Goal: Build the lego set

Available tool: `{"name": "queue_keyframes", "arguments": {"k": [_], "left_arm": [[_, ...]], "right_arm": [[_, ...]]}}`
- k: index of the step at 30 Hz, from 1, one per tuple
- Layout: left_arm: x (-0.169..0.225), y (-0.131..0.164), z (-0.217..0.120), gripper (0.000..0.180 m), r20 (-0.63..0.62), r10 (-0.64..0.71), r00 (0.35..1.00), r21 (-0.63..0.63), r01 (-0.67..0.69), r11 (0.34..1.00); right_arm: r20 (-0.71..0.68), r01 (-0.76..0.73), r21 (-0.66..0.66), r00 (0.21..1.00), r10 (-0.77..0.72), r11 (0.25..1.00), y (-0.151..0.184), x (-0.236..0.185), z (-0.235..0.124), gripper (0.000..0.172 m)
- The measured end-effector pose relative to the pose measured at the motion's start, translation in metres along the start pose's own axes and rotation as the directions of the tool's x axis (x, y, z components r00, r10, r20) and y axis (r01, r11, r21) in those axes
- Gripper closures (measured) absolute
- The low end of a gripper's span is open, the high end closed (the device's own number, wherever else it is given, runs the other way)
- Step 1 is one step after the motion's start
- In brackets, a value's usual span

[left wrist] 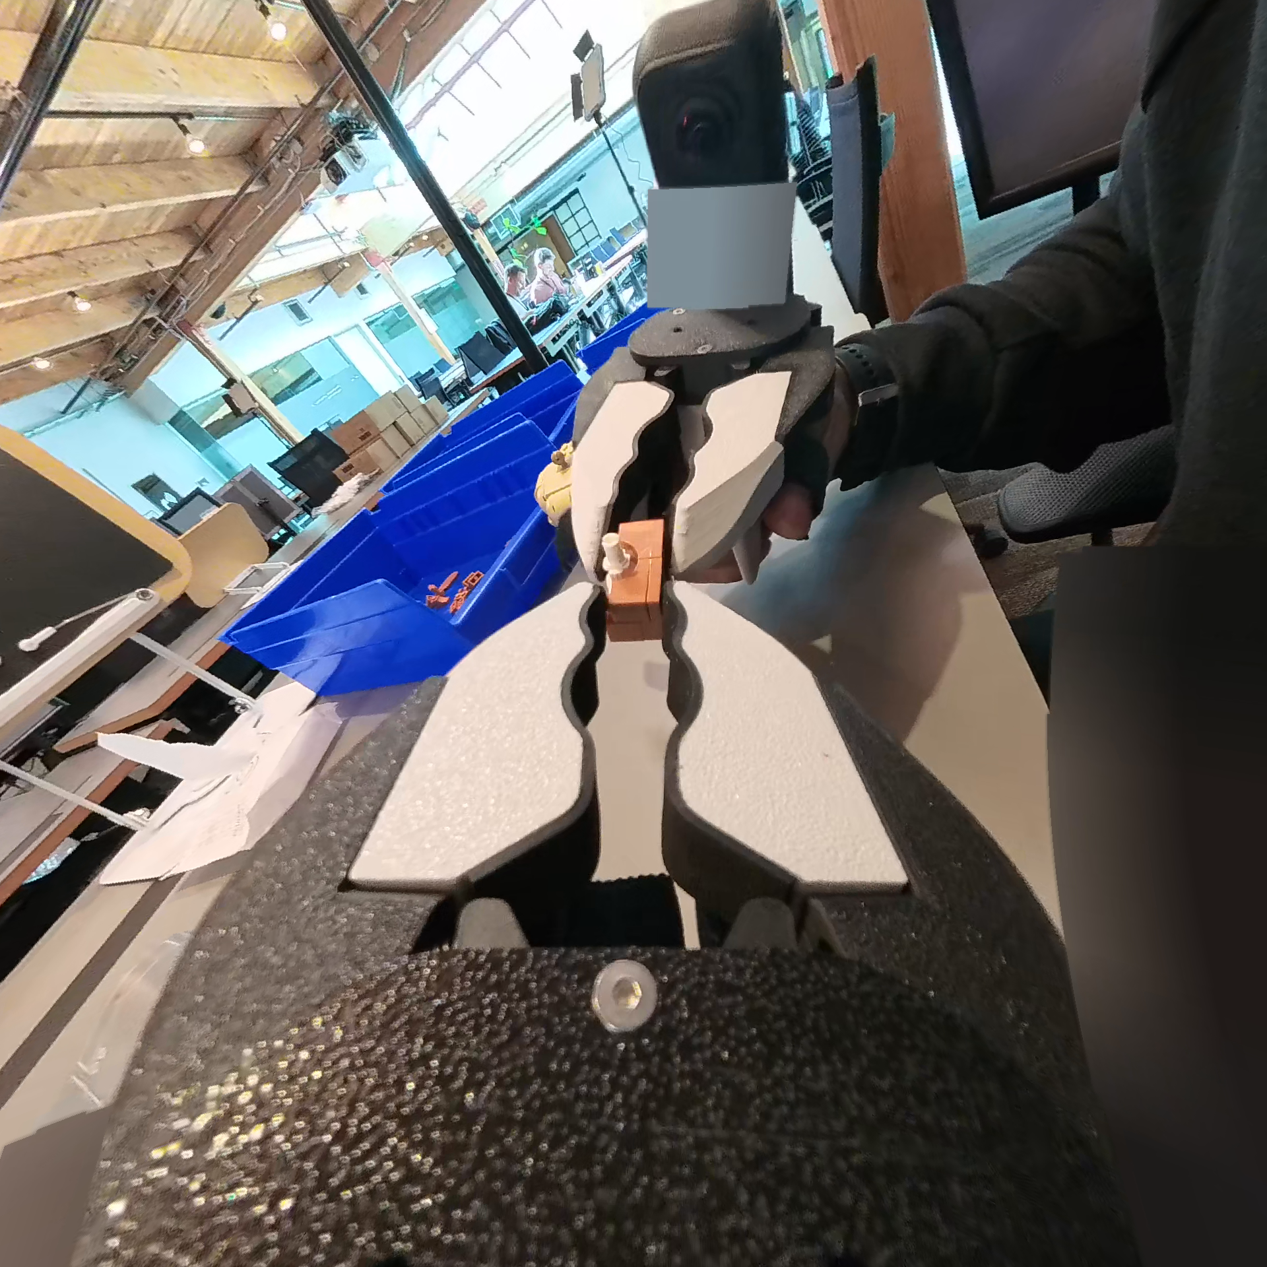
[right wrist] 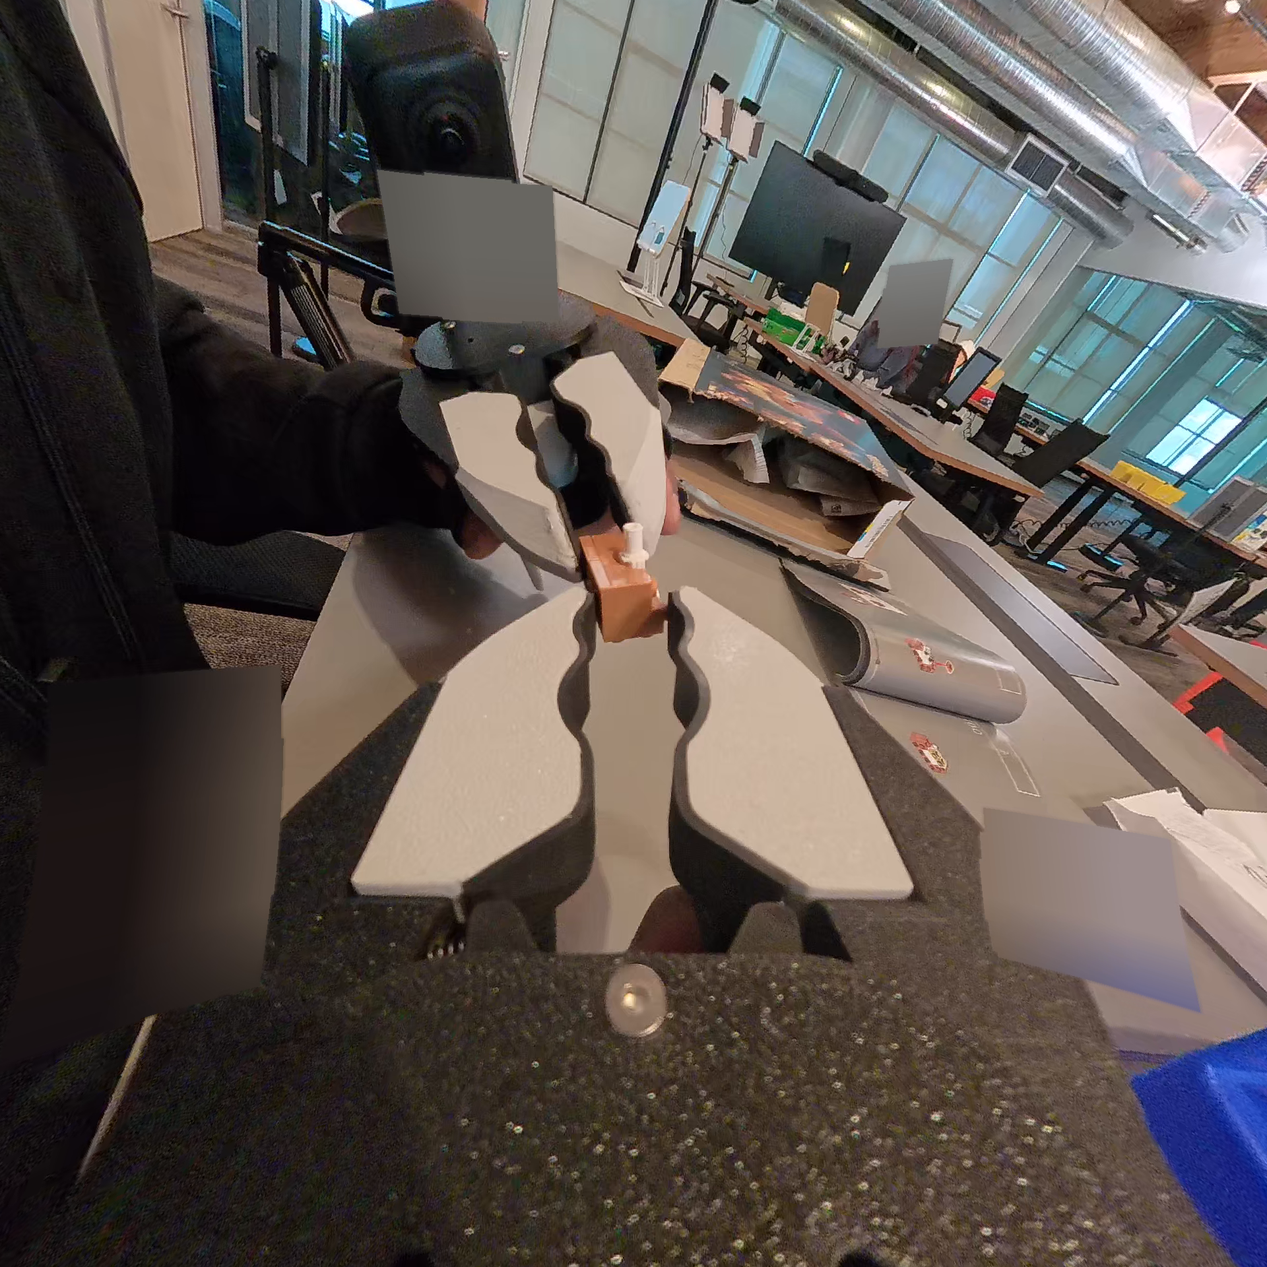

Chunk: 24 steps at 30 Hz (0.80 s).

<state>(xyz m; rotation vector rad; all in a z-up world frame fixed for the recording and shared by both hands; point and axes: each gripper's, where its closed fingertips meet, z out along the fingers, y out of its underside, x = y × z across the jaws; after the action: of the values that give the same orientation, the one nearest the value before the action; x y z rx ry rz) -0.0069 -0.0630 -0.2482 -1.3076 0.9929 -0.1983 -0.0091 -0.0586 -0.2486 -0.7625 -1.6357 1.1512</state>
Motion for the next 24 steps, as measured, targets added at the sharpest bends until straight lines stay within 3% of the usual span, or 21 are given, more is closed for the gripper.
{"name": "queue_keyframes", "arguments": {"k": [24], "left_arm": [[0.001,0.009,0.002,0.166,-0.014,-0.034,0.999,-0.043,0.033,0.999]], "right_arm": [[0.012,-0.008,-0.062,1.000,0.008,0.998,0.010,0.000,0.001,0.153]]}}
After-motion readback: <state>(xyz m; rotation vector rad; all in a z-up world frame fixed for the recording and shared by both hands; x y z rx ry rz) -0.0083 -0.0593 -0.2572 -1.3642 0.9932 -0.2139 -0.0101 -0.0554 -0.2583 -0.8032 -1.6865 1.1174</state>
